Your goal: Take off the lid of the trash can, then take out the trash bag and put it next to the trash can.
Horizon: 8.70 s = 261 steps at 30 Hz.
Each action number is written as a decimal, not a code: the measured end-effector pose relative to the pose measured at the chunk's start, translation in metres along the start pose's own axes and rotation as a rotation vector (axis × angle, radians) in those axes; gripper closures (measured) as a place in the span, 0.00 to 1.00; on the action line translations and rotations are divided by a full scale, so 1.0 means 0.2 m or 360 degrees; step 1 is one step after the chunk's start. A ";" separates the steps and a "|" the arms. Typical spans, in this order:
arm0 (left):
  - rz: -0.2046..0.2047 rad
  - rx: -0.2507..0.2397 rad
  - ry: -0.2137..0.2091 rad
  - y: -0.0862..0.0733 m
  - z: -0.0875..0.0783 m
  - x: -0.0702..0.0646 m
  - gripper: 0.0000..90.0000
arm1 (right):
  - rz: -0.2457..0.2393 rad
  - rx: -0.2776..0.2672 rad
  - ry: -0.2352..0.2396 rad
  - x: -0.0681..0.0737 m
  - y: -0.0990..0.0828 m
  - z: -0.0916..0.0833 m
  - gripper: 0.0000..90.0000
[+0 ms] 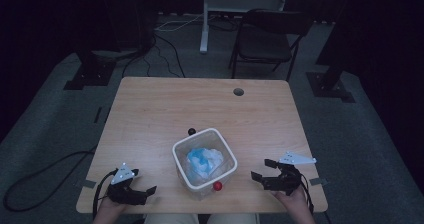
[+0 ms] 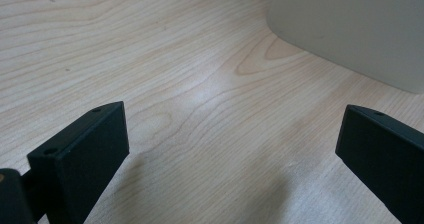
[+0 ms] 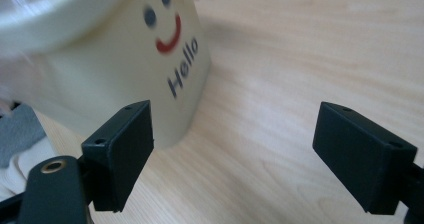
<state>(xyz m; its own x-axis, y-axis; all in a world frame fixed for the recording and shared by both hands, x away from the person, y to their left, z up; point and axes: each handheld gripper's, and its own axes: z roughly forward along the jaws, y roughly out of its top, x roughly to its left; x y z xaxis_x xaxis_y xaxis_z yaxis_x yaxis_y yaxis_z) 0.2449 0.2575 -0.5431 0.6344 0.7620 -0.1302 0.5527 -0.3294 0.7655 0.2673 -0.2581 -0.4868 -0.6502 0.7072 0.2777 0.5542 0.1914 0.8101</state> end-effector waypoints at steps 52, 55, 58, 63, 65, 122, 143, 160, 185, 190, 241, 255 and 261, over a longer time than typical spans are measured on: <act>0.0031 -0.0014 -0.0033 0.00 0.01 -0.02 0.01 | -0.0206 0.0323 -0.0083 0.30 0.59 0.39 0.74; 0.0038 -0.0016 -0.0028 0.00 0.01 -0.03 0.01 | -0.0195 0.0350 -0.0067 0.30 0.59 0.42 0.77; 0.0036 -0.0007 -0.0028 0.00 0.01 -0.03 0.01 | -0.0242 0.0368 -0.0128 0.33 0.60 0.43 0.79; 0.0034 -0.0007 -0.0024 0.00 0.01 -0.03 0.01 | -0.0259 0.0370 -0.0145 0.34 0.61 0.45 0.81; 0.0037 -0.0002 -0.0022 0.00 0.01 -0.03 0.01 | -0.0283 0.0383 -0.0159 0.35 0.62 0.46 0.82; 0.0050 0.0033 0.0008 0.00 0.04 -0.04 0.01 | -0.0092 0.0169 -0.0297 0.11 0.67 0.05 0.89; 0.0086 0.0064 0.0036 0.00 0.05 -0.05 0.01 | 0.0099 0.0087 -0.0512 -0.11 0.52 -0.20 0.89; 0.0081 0.0066 0.0033 -0.01 0.05 -0.05 0.01 | 0.0214 0.0114 -0.0588 -0.24 0.35 -0.23 0.89; 0.0078 0.0063 0.0023 -0.01 0.05 -0.05 0.01 | 0.0359 0.0262 -0.0695 -0.43 0.02 -0.02 0.89; 0.0080 0.0059 0.0021 -0.01 0.05 -0.05 0.01 | 0.0375 0.0289 -0.0724 -0.45 0.00 0.00 0.88; 0.0102 -0.0019 -0.0167 0.05 -0.01 -0.06 0.01 | 0.0165 0.0246 -0.0245 -0.18 0.13 0.03 0.27; 0.0036 -0.0073 -0.0176 0.20 -0.08 -0.06 0.01 | 0.0024 0.0115 -0.0075 -0.01 0.26 0.02 0.17; 0.0101 -0.0088 -0.0202 0.37 -0.10 -0.09 0.01 | -0.0043 0.0107 -0.0031 0.08 0.35 0.04 0.17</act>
<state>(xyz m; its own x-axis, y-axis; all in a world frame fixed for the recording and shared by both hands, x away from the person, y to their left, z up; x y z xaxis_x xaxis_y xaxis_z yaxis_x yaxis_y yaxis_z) 0.2631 0.2308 -0.4710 0.7325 0.6626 -0.1563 0.4808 -0.3409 0.8078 0.3000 -0.2290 -0.4304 -0.6558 0.7139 0.2455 0.5705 0.2557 0.7805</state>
